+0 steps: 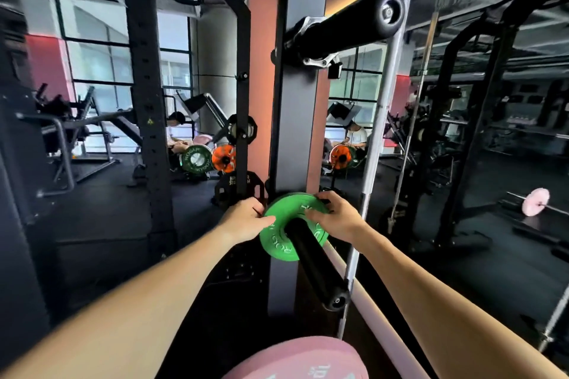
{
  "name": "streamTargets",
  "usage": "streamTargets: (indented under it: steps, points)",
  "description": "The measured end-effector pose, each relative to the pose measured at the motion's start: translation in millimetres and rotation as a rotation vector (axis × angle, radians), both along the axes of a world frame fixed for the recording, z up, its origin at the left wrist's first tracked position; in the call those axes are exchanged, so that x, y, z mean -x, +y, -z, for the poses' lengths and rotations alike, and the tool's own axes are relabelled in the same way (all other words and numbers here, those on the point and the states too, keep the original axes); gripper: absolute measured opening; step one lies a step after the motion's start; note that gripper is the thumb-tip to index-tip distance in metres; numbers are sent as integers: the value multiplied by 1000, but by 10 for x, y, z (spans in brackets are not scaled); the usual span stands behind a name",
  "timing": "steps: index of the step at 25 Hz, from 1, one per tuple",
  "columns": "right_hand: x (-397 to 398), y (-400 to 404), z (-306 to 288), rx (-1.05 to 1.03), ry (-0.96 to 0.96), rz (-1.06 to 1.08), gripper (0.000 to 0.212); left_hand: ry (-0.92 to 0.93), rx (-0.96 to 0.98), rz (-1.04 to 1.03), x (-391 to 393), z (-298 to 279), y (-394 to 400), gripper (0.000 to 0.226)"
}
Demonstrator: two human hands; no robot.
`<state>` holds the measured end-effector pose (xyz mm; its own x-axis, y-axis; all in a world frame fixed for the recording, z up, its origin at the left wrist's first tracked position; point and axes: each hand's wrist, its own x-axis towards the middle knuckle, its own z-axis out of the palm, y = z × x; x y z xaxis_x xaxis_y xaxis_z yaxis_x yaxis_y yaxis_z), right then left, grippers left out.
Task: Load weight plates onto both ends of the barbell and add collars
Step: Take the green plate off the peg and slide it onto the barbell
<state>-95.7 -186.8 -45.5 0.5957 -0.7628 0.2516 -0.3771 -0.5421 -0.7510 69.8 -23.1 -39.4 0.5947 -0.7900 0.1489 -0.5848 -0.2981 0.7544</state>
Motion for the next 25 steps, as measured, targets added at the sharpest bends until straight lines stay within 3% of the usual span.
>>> streamTargets:
  steps: [4, 8, 15, 25]
  points:
    - [239, 16, 38, 12, 34, -83, 60, 58, -41, -17, 348, 27, 106, 33]
    - [610, 190, 186, -87, 64, -174, 55, 233, -4, -2, 792, 155, 271, 26]
    - [1169, 587, 296, -226, -109, -317, 52, 326, 51, -50, 1287, 276, 630, 37]
    - [1593, 1311, 207, -182, -297, -370, 12, 256, 143, 50, 1631, 268, 1418, 34]
